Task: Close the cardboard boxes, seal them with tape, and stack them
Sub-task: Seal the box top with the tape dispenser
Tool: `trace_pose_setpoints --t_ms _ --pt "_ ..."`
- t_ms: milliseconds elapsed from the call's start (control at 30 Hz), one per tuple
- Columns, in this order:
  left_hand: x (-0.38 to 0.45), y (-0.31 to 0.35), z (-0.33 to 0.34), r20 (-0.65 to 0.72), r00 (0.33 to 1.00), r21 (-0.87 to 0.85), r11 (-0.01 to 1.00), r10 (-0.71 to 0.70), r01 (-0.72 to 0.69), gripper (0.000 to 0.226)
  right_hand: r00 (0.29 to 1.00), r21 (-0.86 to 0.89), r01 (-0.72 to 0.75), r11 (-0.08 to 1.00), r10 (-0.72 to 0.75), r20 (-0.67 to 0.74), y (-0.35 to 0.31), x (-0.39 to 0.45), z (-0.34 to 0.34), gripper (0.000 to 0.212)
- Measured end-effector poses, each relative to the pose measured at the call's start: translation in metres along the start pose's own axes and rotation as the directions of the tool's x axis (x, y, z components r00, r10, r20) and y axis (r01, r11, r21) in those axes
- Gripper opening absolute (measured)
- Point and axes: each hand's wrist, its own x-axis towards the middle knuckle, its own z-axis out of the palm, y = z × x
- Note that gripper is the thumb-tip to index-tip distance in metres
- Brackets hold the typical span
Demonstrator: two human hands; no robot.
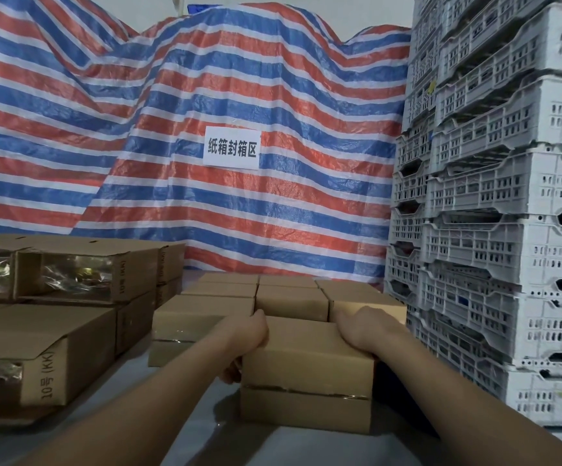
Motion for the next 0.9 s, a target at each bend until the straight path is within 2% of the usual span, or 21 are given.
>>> trace_pose_setpoints --t_ms 33,67,100,167,233,300,333,433,667,900 --pt "-0.001 0.0 -0.001 -0.112 0.986 0.203 0.974 0.122 -0.097 0.053 0.993 -0.058 0.031 0.998 -0.037 -0.108 0.001 -0.006 -0.001 0.069" --pt "-0.005 0.0 -0.004 -0.192 0.928 0.399 0.889 0.32 -0.224 0.048 0.973 -0.094 0.067 0.993 -0.086 -0.216 0.002 -0.013 -0.002 0.068" --pt "-0.01 -0.004 -0.006 -0.183 0.822 0.574 0.737 0.54 -0.356 0.046 0.942 -0.102 0.121 0.987 -0.147 -0.302 0.006 -0.023 -0.001 0.068" --pt "-0.021 -0.017 -0.009 -0.061 0.632 0.63 0.521 0.772 -0.576 0.052 0.865 -0.113 0.312 0.943 -0.331 -0.378 0.016 -0.043 0.005 0.075" --pt "-0.029 -0.028 -0.009 0.101 0.57 0.631 0.39 0.816 -0.67 0.066 0.808 -0.166 0.494 0.853 -0.522 -0.275 0.025 -0.063 0.012 0.087" --pt "-0.022 -0.034 -0.003 0.262 0.53 0.76 0.167 0.806 -0.628 0.07 0.795 -0.241 0.561 0.792 -0.597 -0.109 0.032 -0.068 0.018 0.087" --pt "-0.018 -0.033 -0.001 0.289 0.539 0.789 0.122 0.791 -0.602 0.067 0.792 -0.276 0.572 0.773 -0.607 -0.06 0.034 -0.064 0.02 0.082" --pt "0.0 -0.023 0.006 0.262 0.566 0.829 0.118 0.781 -0.547 0.061 0.801 -0.351 0.557 0.753 -0.598 -0.012 0.025 -0.042 0.021 0.068" --pt "0.054 0.002 0.02 0.207 0.662 0.848 0.205 0.72 -0.488 0.061 0.857 -0.38 0.499 0.779 -0.507 0.087 0.003 0.023 0.029 0.053" --pt "0.09 0.01 0.023 0.196 0.724 0.851 0.252 0.661 -0.46 0.061 0.874 -0.348 0.483 0.803 -0.463 0.145 -0.014 0.046 0.04 0.054"
